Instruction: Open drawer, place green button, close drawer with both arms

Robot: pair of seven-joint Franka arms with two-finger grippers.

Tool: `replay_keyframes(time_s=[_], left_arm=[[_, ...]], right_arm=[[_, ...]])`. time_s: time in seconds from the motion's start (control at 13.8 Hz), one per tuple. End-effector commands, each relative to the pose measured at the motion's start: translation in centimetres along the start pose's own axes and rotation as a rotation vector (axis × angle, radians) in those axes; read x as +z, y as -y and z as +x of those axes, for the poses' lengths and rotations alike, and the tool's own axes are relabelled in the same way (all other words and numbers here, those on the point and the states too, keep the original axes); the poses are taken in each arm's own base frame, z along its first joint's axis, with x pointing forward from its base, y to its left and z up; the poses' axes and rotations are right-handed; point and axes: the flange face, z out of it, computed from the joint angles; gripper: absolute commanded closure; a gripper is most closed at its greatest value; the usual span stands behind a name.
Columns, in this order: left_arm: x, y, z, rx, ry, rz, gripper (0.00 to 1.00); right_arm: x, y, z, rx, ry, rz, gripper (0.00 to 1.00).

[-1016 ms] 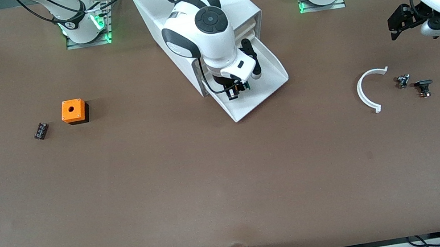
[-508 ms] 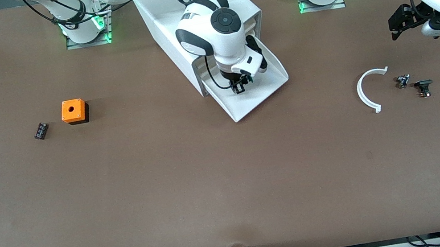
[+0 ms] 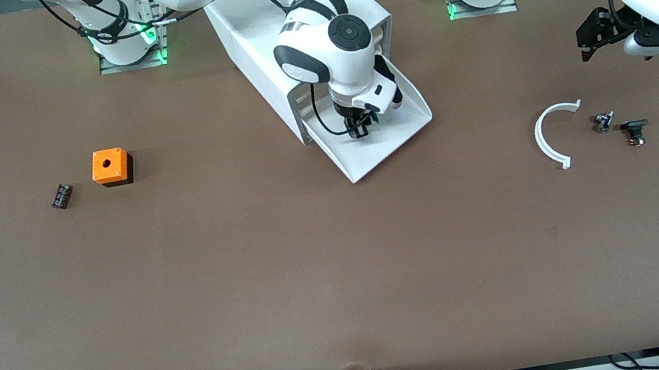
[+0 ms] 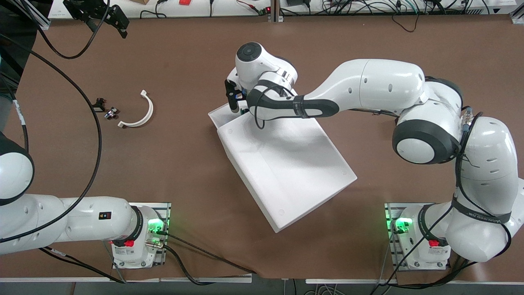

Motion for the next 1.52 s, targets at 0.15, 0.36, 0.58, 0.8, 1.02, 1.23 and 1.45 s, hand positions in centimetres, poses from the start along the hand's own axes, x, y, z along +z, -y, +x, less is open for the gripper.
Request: replay_keyframes(time_s=[0.15,0.36,0.58,0.8,1.02,1.23,1.45], left_arm=[[-0.3,-0.6,1.2,0.015,-0.023,-0.019,0.0],[0.0,-0.7,1.4,0.017,-0.019,-0.022,0.0],[1.7,-1.5,3.4,0.026,-0.053,-0.024,0.0],[6.7,-5.6,6.7,0.059,-0.036,-0.039,0.0],[11.7,-11.3,8.9,-0.05,-0.083,-0.064,0.0],[19.5,-16.3,10.3,-0.172,-0.115,-0.106,0.0],[27.1,-19.9,11.4,-0.261,-0.097,-0.141,0.0]], right_arm=[[0.0,0.8,1.4,0.107,0.023,-0.026,0.0],[-6.4,-0.1,-0.1,0.132,0.045,-0.05,0.0],[-15.2,-2.1,-4.1,0.205,0.039,-0.092,0.0],[-20.8,-5.5,-9.6,0.305,-0.008,-0.165,0.0],[-25.1,-8.1,-15.3,0.401,-0.026,-0.222,0.0],[-26.3,-11.1,-22.4,0.612,-0.045,-0.207,0.0],[-24.4,-13.7,-31.7,0.875,-0.037,-0.146,0.0]])
